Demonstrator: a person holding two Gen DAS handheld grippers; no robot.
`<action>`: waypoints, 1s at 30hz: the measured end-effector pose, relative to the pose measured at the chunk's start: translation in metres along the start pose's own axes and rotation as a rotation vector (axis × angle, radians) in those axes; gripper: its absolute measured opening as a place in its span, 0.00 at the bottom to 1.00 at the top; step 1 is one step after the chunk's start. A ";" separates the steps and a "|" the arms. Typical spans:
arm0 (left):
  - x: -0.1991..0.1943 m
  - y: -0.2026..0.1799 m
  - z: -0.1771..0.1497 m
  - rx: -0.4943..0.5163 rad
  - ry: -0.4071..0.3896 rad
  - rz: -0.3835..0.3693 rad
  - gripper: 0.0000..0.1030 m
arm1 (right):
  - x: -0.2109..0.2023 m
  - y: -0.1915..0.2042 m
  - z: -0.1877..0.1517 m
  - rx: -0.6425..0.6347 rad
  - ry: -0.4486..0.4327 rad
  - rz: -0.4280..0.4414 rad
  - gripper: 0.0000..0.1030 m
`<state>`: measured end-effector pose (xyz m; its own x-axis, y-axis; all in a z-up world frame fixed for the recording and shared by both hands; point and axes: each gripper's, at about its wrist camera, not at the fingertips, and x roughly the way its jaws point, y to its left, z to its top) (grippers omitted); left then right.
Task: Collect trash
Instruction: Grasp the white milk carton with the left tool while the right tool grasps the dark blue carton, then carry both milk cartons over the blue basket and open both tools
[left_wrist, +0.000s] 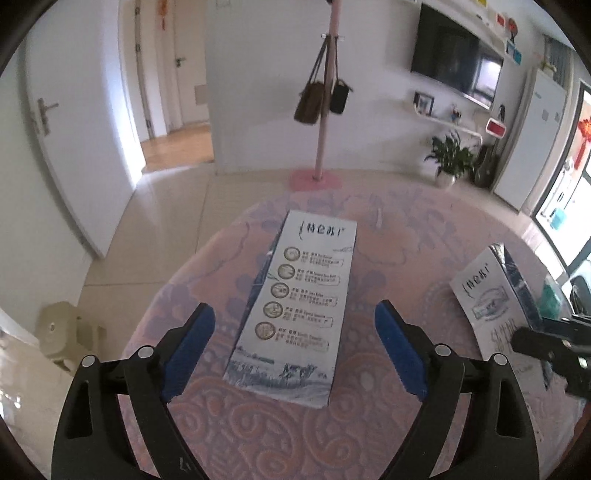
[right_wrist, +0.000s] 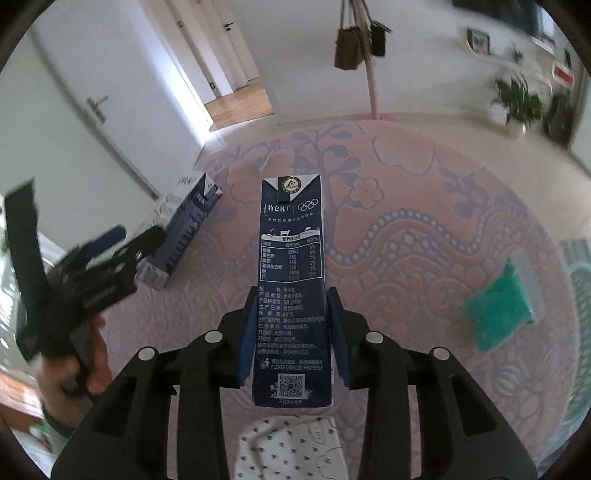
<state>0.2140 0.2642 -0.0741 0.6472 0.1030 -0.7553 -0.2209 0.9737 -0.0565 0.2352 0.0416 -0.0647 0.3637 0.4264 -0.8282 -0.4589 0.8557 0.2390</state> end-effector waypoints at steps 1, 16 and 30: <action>0.004 0.000 0.001 -0.002 0.009 0.007 0.81 | 0.000 0.001 0.001 -0.009 -0.001 -0.006 0.31; -0.015 -0.011 -0.013 -0.061 -0.009 -0.042 0.53 | -0.009 0.009 -0.003 -0.092 -0.098 -0.061 0.31; -0.111 -0.131 -0.007 0.041 -0.162 -0.296 0.53 | -0.158 -0.080 -0.030 0.085 -0.375 -0.052 0.31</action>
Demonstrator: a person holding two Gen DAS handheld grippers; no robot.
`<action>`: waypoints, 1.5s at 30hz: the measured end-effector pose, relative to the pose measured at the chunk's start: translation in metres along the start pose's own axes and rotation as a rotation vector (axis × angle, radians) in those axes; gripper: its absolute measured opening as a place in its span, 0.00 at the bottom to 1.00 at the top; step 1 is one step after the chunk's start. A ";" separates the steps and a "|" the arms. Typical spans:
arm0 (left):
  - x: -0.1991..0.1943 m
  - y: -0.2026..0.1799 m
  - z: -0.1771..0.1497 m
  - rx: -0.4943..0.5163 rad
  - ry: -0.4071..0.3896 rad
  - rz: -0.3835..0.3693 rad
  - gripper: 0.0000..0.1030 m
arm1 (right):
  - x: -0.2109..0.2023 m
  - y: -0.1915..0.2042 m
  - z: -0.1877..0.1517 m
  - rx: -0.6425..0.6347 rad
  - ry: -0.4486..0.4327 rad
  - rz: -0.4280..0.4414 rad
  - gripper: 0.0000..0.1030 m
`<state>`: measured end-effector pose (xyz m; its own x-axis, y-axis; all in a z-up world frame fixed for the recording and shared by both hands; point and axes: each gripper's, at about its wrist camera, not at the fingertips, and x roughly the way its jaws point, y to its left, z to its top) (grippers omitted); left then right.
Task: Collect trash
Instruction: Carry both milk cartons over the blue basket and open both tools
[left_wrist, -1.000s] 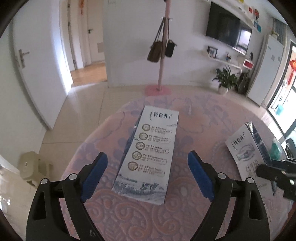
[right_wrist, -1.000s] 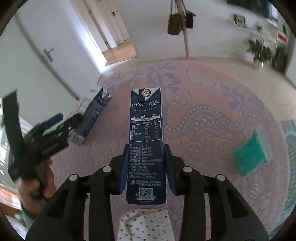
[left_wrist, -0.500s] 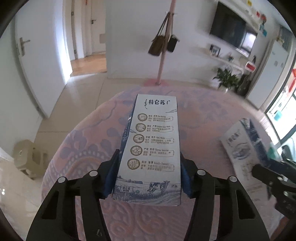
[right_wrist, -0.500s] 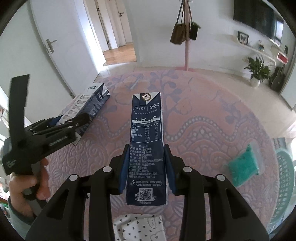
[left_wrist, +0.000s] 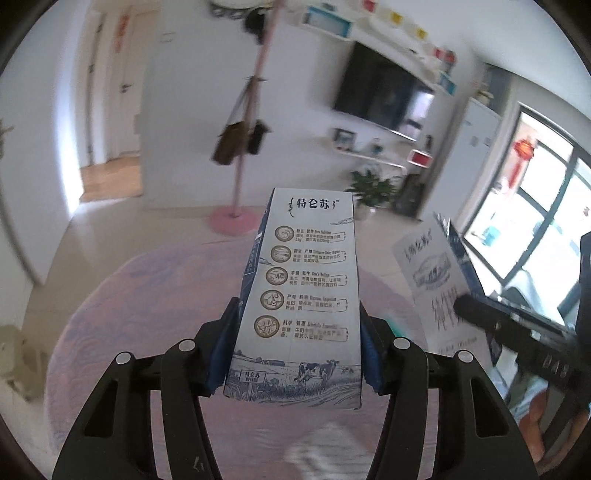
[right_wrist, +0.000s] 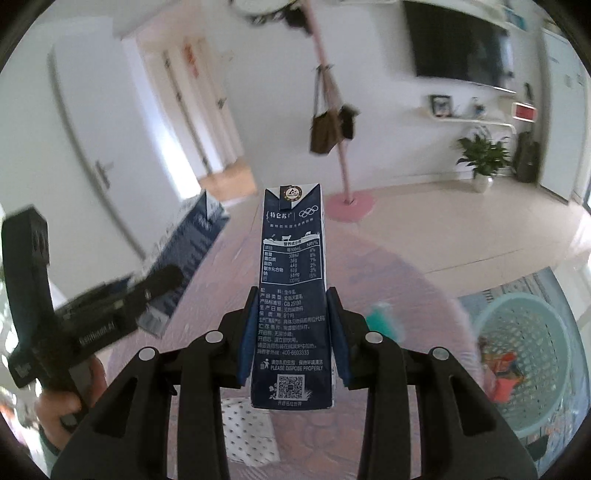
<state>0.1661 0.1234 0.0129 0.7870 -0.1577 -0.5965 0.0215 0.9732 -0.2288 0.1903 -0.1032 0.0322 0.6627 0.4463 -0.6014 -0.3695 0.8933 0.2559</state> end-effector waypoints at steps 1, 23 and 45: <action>0.001 -0.012 -0.001 0.015 0.000 -0.013 0.53 | -0.009 -0.009 0.001 0.012 -0.020 -0.016 0.31; 0.089 -0.209 -0.020 0.258 0.108 -0.196 0.53 | -0.054 -0.255 -0.053 0.432 0.009 -0.312 0.31; 0.132 -0.248 -0.045 0.273 0.174 -0.263 0.65 | -0.040 -0.293 -0.069 0.489 0.047 -0.371 0.49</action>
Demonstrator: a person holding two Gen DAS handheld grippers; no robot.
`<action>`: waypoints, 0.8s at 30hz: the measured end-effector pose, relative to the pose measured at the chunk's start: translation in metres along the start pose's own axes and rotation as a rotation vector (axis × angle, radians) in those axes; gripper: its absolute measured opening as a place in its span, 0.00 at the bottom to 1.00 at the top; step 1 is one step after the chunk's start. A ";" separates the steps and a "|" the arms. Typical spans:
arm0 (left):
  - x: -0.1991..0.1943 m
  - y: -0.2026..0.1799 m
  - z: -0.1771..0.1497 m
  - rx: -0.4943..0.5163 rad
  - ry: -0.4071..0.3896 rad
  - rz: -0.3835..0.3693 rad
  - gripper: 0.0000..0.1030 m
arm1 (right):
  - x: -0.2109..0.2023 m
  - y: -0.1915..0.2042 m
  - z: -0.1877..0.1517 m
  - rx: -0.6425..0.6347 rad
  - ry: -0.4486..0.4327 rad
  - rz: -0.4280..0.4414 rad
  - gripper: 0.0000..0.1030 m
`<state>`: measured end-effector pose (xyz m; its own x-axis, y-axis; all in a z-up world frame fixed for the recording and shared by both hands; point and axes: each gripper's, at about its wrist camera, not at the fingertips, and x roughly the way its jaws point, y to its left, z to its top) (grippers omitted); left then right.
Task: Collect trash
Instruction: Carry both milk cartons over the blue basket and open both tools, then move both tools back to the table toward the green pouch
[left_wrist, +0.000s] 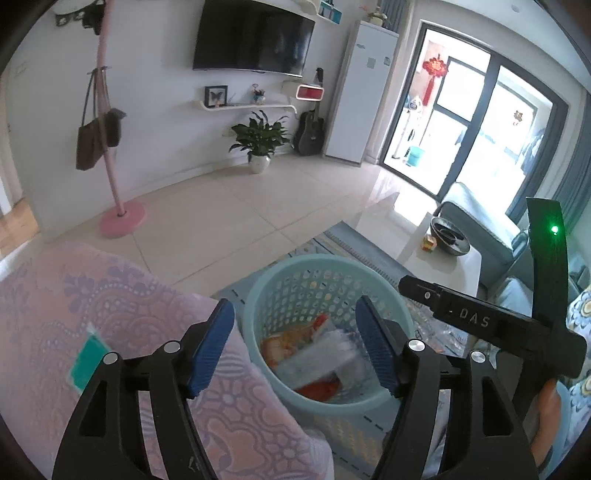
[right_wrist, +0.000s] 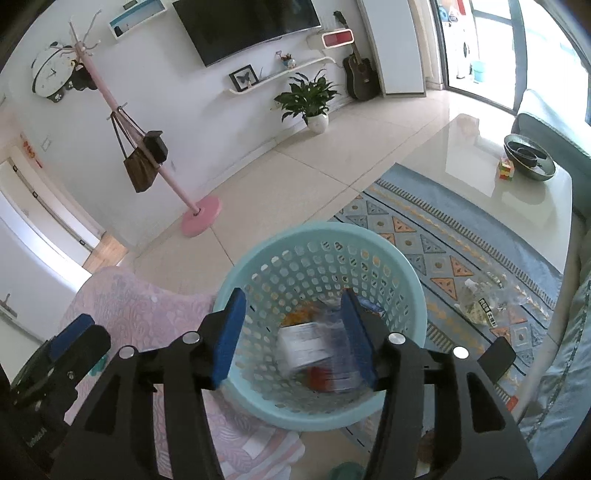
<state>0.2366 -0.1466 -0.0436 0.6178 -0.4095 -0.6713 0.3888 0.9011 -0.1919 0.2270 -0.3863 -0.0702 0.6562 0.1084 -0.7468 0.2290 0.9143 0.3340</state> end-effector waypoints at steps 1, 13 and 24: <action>-0.002 0.002 0.000 -0.005 -0.002 0.000 0.65 | -0.001 0.002 0.000 -0.003 -0.002 0.003 0.49; -0.089 0.026 -0.014 -0.066 -0.155 0.068 0.68 | -0.036 0.083 -0.010 -0.192 -0.070 0.119 0.50; -0.183 0.103 -0.059 -0.213 -0.244 0.260 0.73 | -0.036 0.196 -0.052 -0.433 -0.087 0.268 0.61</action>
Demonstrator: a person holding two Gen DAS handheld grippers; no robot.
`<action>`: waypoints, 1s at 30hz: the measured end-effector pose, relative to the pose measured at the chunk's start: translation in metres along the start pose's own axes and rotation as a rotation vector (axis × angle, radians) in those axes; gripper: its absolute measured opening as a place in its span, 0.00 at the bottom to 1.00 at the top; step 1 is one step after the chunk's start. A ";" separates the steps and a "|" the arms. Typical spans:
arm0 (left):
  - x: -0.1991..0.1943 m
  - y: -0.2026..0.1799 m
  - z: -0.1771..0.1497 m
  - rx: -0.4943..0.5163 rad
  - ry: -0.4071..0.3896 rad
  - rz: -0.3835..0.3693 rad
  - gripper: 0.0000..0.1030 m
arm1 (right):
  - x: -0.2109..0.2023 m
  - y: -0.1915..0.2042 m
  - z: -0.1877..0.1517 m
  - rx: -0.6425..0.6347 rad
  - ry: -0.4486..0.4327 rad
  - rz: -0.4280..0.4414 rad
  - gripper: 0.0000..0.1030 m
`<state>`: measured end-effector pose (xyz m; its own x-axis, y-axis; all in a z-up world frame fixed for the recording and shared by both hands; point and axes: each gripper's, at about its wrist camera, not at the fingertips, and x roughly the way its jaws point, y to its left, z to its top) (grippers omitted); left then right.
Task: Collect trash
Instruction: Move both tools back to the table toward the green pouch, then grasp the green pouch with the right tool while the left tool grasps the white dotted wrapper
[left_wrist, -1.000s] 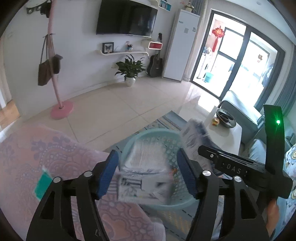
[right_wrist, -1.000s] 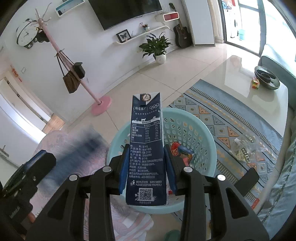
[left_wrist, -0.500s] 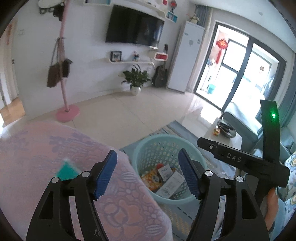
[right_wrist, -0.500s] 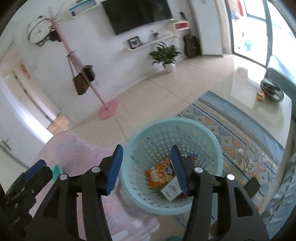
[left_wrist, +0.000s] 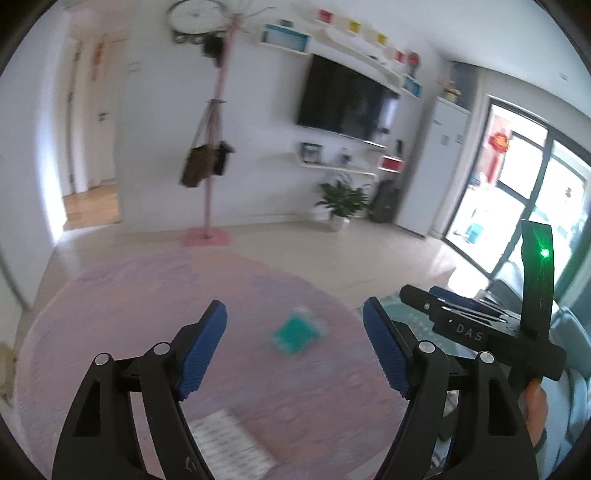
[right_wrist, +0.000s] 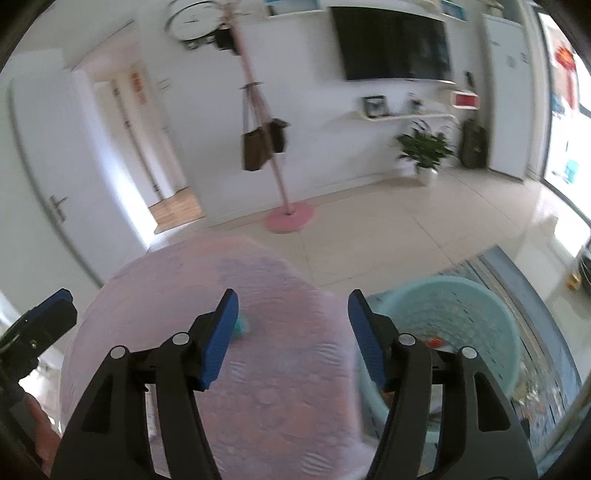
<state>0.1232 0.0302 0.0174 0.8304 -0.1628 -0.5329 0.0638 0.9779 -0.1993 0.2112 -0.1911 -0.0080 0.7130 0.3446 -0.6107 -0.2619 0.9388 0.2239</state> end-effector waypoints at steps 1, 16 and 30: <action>-0.005 0.012 -0.004 -0.020 0.002 0.021 0.73 | 0.006 0.008 -0.002 -0.013 0.006 0.007 0.61; 0.027 0.085 -0.095 -0.154 0.248 0.037 0.81 | 0.113 0.051 -0.046 0.039 0.240 0.026 0.61; 0.044 0.055 -0.112 0.003 0.269 0.168 0.67 | 0.139 0.075 -0.039 -0.038 0.234 -0.024 0.61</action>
<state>0.1017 0.0621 -0.1094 0.6537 -0.0277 -0.7563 -0.0594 0.9944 -0.0878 0.2652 -0.0730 -0.1053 0.5507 0.3082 -0.7758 -0.2741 0.9446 0.1807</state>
